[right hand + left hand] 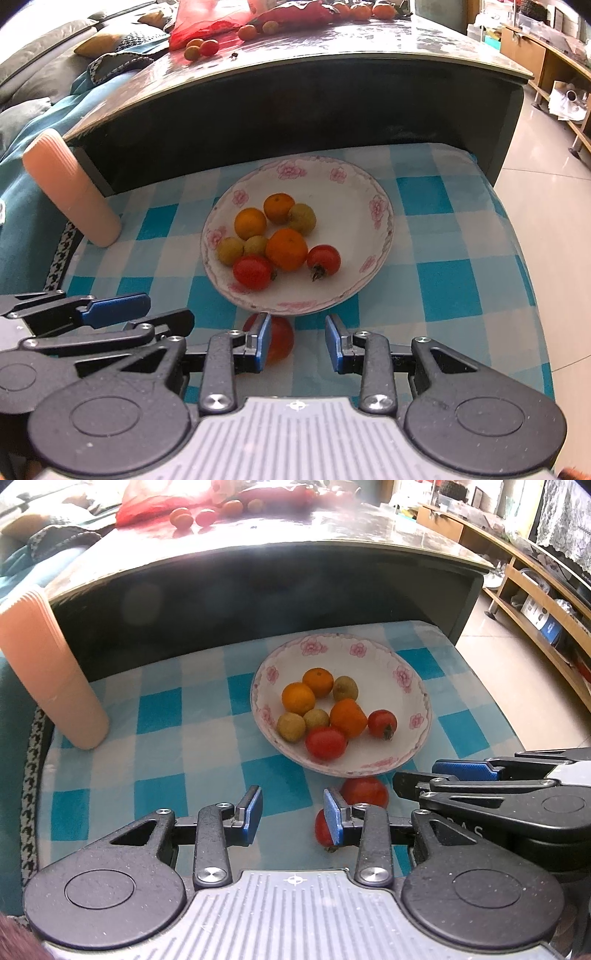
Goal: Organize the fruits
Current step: 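Move both open grippers back toward the red tomatoes beside the plate, then close the right gripper on the large red tomato while the left gripper grasps a cherry tomato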
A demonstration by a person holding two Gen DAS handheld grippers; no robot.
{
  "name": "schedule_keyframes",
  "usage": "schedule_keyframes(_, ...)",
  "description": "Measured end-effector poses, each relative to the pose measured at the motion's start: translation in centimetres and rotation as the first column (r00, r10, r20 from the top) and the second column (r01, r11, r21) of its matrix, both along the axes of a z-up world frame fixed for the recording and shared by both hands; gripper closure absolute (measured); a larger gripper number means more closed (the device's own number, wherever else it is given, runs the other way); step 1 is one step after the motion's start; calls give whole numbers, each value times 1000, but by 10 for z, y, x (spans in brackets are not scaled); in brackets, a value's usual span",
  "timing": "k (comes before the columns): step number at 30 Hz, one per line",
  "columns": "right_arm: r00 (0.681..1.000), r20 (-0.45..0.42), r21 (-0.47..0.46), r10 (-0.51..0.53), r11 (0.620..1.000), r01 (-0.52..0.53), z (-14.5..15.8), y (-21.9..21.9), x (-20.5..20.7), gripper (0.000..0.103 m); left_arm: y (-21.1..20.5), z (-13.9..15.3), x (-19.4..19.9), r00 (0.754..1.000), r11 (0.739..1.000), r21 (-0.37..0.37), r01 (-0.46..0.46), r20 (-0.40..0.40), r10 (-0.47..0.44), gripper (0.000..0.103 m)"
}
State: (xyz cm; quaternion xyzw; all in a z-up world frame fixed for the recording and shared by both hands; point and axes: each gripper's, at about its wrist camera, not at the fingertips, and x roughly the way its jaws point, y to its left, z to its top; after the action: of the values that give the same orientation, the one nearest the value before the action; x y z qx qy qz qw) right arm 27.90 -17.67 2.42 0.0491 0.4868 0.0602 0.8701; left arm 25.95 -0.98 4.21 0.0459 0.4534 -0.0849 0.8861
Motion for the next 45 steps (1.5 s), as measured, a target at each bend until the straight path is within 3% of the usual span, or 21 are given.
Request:
schedule_keyframes(14,999,-29,3,28,1000,-28,-6,9,-11,57,10,-5,-13,1000,1000,1,12,-28,-12,57)
schedule_keyframes(16,999,-36,11,39,999,-39,-8,11,-13,57,14,-6,-14,999,1000,-4,11,-35,-11,54)
schedule_keyframes(21,998,-50,39,48,998,-47,-12,11,-11,57,27,-7,-13,999,1000,-18,-4,-41,3,36)
schedule_keyframes(25,998,-51,54,37,998,-34,-14,10,-8,52,40,-8,-10,998,999,-41,-34,-55,31,36)
schedule_keyframes(32,997,-79,73,17,997,-11,-27,10,2,52,69,2,-2,994,990,-96,-103,-44,99,31)
schedule_keyframes(39,994,-114,86,3,996,7,-42,15,11,51,68,-3,-1,994,991,-89,-98,-60,93,31)
schedule_keyframes(45,994,-107,102,-14,994,25,-44,14,16,43,62,-9,0,995,993,-81,-81,-71,75,30)
